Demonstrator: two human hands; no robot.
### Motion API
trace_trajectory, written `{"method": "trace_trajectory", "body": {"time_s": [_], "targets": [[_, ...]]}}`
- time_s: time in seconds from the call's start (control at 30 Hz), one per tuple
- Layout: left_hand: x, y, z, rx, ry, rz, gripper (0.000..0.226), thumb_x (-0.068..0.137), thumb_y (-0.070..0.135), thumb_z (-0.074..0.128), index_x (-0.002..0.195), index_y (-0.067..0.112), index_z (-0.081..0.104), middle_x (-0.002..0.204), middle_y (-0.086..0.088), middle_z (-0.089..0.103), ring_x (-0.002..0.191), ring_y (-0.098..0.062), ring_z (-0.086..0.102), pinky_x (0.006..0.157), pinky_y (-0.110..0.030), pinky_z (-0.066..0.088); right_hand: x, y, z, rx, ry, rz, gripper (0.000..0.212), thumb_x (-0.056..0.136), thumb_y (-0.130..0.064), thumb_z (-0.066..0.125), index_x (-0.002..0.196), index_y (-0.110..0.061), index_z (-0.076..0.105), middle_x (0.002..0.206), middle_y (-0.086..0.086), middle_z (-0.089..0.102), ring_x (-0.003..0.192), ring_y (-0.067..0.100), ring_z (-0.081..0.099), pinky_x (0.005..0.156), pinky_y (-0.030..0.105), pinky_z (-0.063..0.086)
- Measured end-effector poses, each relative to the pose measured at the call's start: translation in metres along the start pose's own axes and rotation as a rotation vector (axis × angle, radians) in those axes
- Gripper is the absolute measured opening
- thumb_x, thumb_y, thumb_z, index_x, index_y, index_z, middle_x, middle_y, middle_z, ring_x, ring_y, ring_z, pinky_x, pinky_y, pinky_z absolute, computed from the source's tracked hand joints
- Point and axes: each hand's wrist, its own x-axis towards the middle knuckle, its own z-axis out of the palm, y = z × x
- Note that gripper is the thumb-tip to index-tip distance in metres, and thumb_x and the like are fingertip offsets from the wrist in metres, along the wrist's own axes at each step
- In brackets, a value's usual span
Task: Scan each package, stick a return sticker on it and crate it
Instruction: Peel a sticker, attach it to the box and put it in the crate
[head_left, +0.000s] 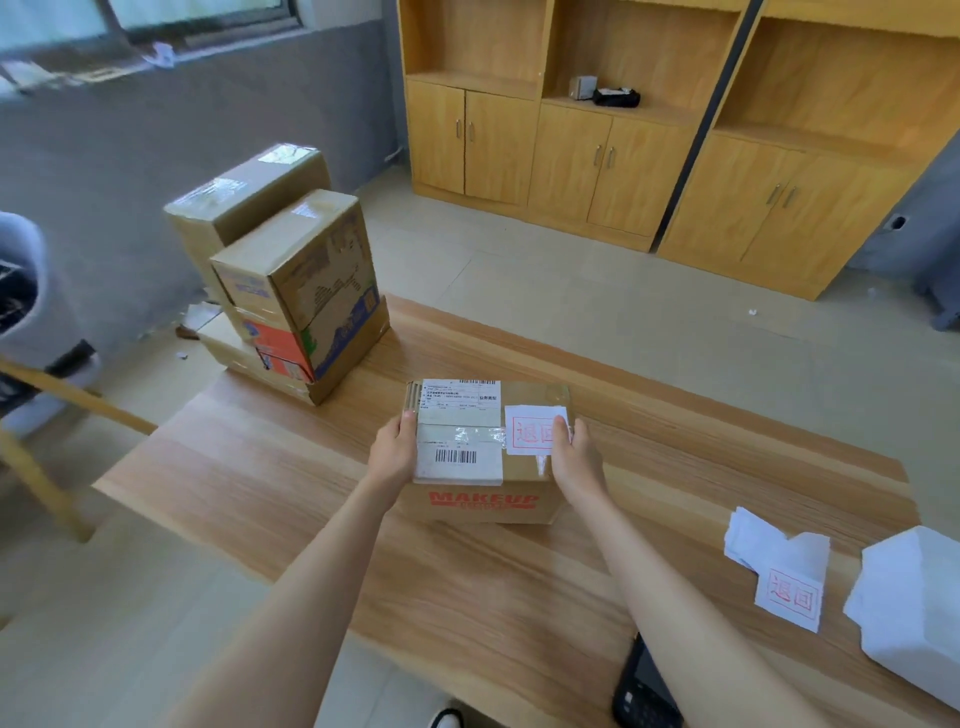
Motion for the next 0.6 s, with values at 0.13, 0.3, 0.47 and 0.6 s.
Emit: {"method": "trace_trajectory", "body": {"time_s": [0.13, 0.3, 0.47, 0.6], "targets": [[-0.013, -0.012, -0.040, -0.065, 0.104, -0.040, 0.044, 0.102, 0.040, 0.029, 0.122, 0.012, 0.055, 0.111, -0.008, 0.065, 0.102, -0.024, 0.062, 0.090, -0.044, 0.051, -0.008, -0.016, 0.032, -0.018, -0.102, -0.078, 0.036, 0.101, -0.034, 0.035, 0.121, -0.007, 0.047, 0.104, 0.004, 0.061, 0.085, 0.017, 0.057, 0.061, 0.026, 0.038], [-0.038, -0.037, -0.088, -0.114, 0.254, -0.087, 0.042, 0.100, 0.041, 0.035, 0.120, 0.011, 0.057, 0.110, -0.008, 0.066, 0.099, -0.022, 0.064, 0.089, -0.042, 0.052, -0.027, -0.033, 0.075, -0.052, -0.247, -0.146, 0.038, 0.099, -0.034, 0.040, 0.126, -0.009, 0.046, 0.114, 0.003, 0.060, 0.102, 0.025, 0.055, 0.075, 0.029, 0.036], [-0.070, -0.058, -0.128, -0.210, 0.415, -0.100, 0.033, 0.100, 0.031, 0.042, 0.122, 0.011, 0.056, 0.111, -0.004, 0.063, 0.096, -0.017, 0.060, 0.085, -0.030, 0.047, -0.051, -0.047, 0.118, -0.033, -0.391, -0.219, 0.027, 0.098, -0.029, 0.044, 0.119, -0.013, 0.050, 0.103, -0.004, 0.057, 0.098, 0.021, 0.055, 0.075, 0.028, 0.036], [-0.094, -0.073, -0.157, -0.264, 0.542, -0.128, 0.033, 0.100, 0.027, 0.043, 0.123, 0.007, 0.055, 0.104, -0.003, 0.061, 0.086, -0.014, 0.058, 0.069, -0.021, 0.045, -0.072, -0.057, 0.151, -0.014, -0.504, -0.284, 0.031, 0.098, -0.025, 0.045, 0.125, -0.012, 0.050, 0.107, -0.002, 0.060, 0.108, 0.021, 0.057, 0.088, 0.030, 0.043]]}}
